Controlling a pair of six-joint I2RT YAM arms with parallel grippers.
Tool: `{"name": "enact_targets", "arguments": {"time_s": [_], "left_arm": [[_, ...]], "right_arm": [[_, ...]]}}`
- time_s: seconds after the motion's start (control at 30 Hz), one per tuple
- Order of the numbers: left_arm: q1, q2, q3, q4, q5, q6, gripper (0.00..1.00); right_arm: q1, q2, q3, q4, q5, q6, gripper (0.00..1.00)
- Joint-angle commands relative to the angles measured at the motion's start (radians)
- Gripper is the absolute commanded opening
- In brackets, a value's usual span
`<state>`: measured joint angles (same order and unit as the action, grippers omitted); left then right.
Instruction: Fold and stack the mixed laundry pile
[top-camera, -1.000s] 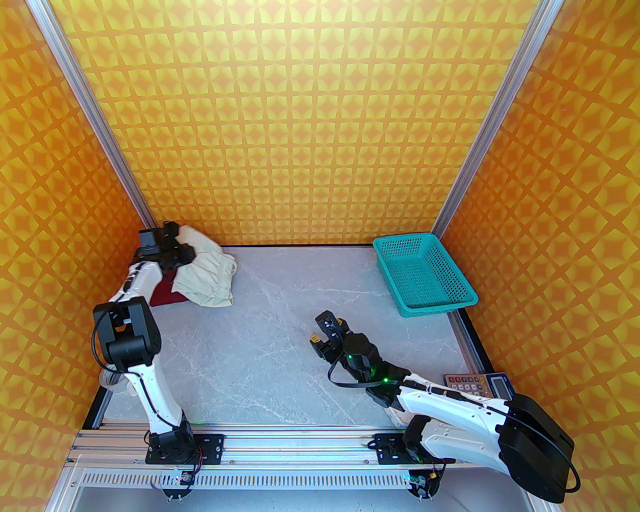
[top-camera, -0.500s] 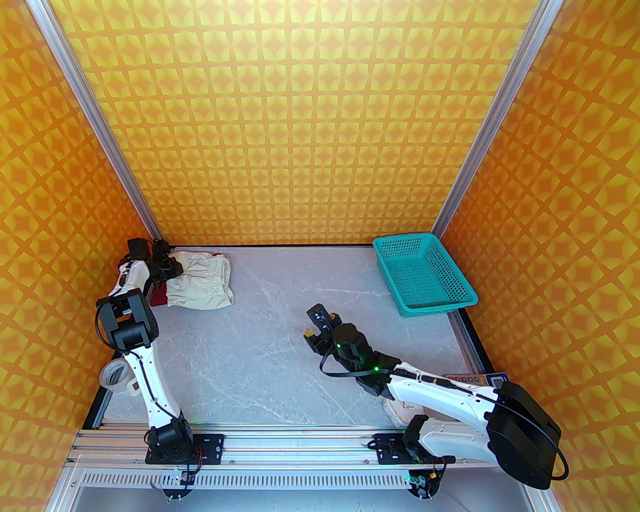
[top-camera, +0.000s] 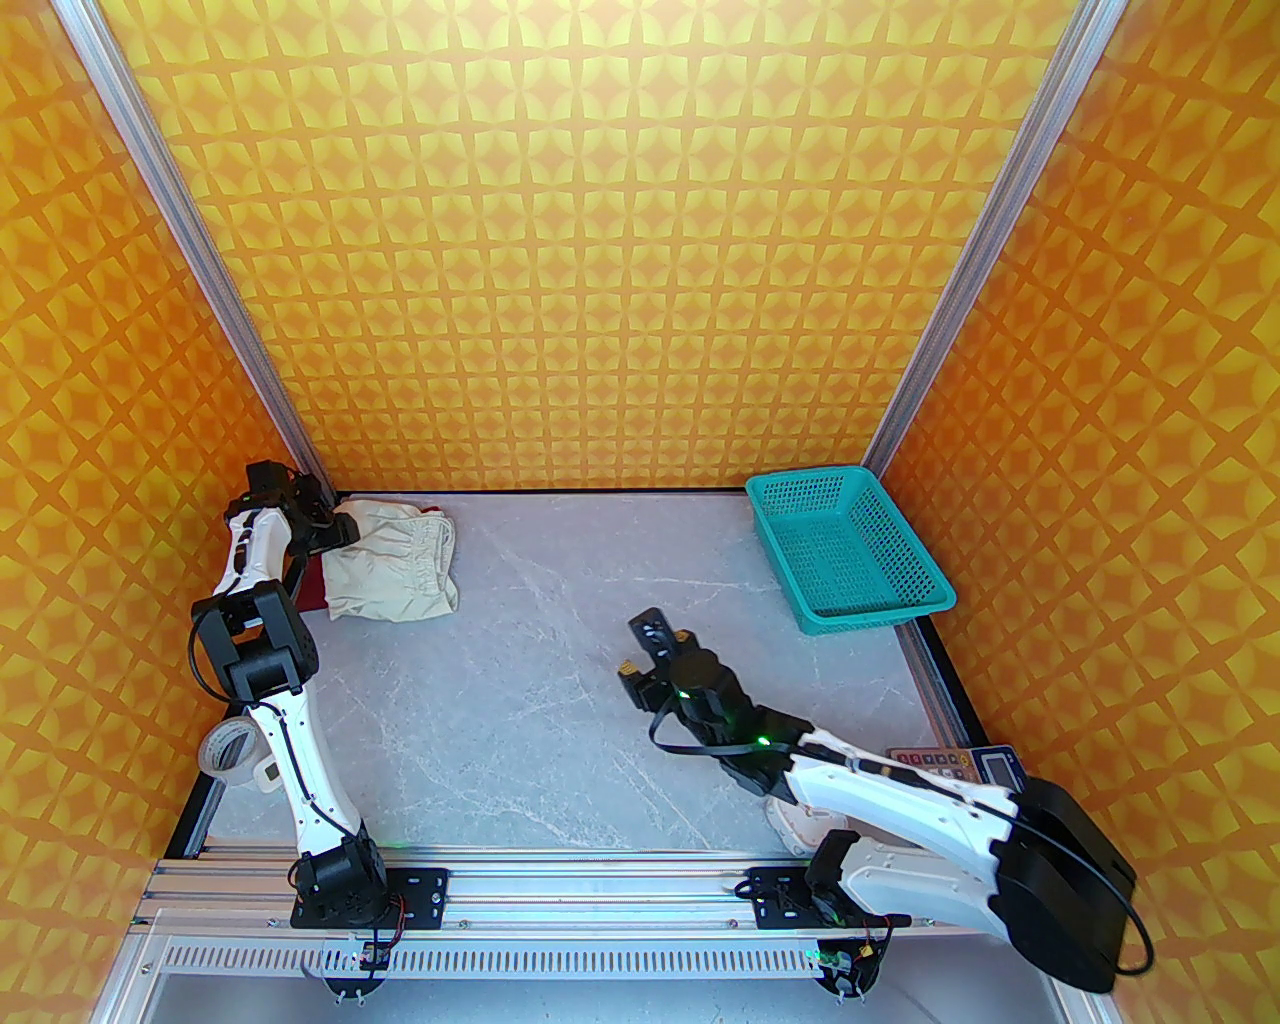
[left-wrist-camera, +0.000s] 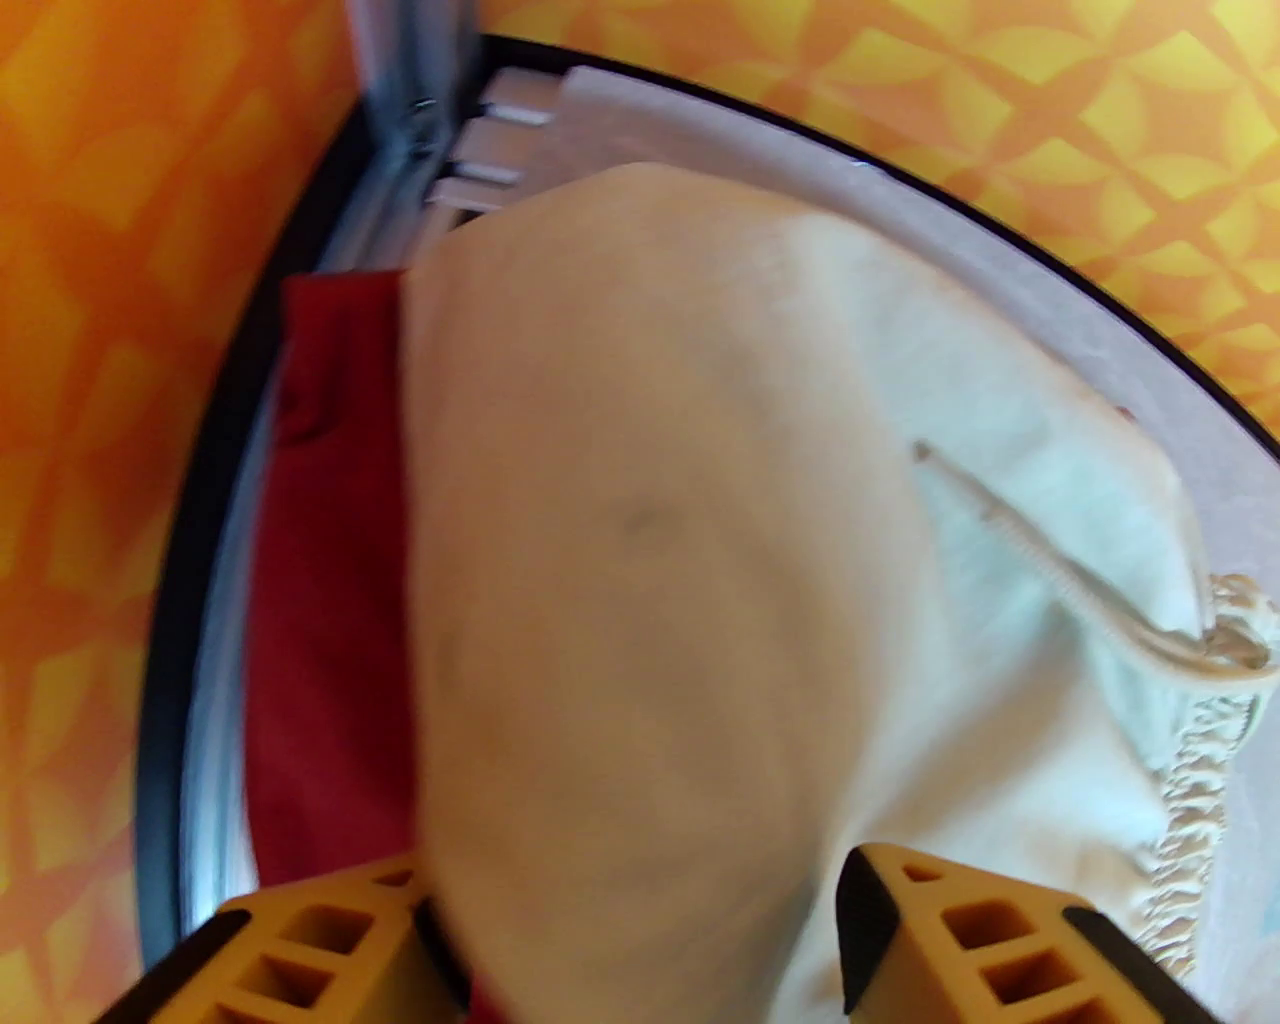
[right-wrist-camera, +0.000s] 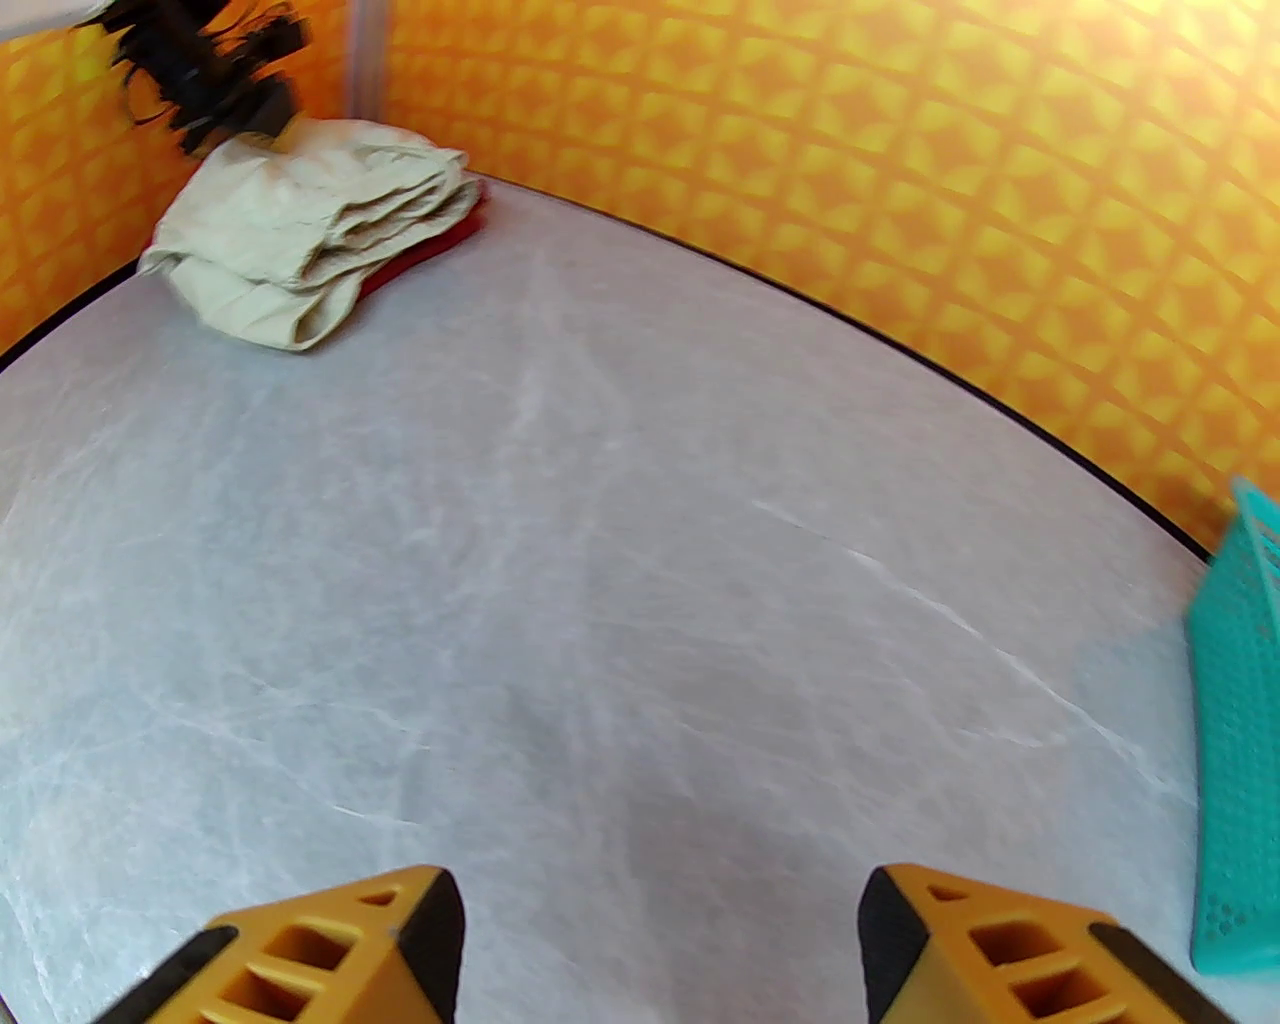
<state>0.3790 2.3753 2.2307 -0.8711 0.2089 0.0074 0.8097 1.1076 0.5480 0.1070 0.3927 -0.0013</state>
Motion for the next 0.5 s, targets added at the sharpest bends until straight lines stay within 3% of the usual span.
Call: {"name": "enact_targets", "arguments": {"time_s": [0.0,0.13,0.27,0.37,0.47], "left_arm": [[-0.054,-0.15,-0.002,-0.05,-0.081,-0.024,0.63],[-0.169,-0.263,-0.12,-0.008,-0.086,-0.048,0.64],[-0.334,-0.362,-0.337,0.175,-0.025,-0.118,0.62],[-0.441,-0.319,-0.379,0.256,0.014,-0.154,0.61],[-0.493,-0.226,-0.358,0.278,0.013,-0.185,0.58]], "right_arm": [[-0.051,-0.073,-0.036,-0.068,0.061,0.075,0.71],[-0.136,-0.114,-0.038,-0.12,0.059,0.127,0.72],[-0.222,-0.109,-0.037,-0.13,0.032,0.172,0.71],[-0.259,-0.092,-0.03,-0.135,0.002,0.176,0.71],[-0.276,-0.088,-0.017,-0.155,-0.009,0.179,0.71]]}}
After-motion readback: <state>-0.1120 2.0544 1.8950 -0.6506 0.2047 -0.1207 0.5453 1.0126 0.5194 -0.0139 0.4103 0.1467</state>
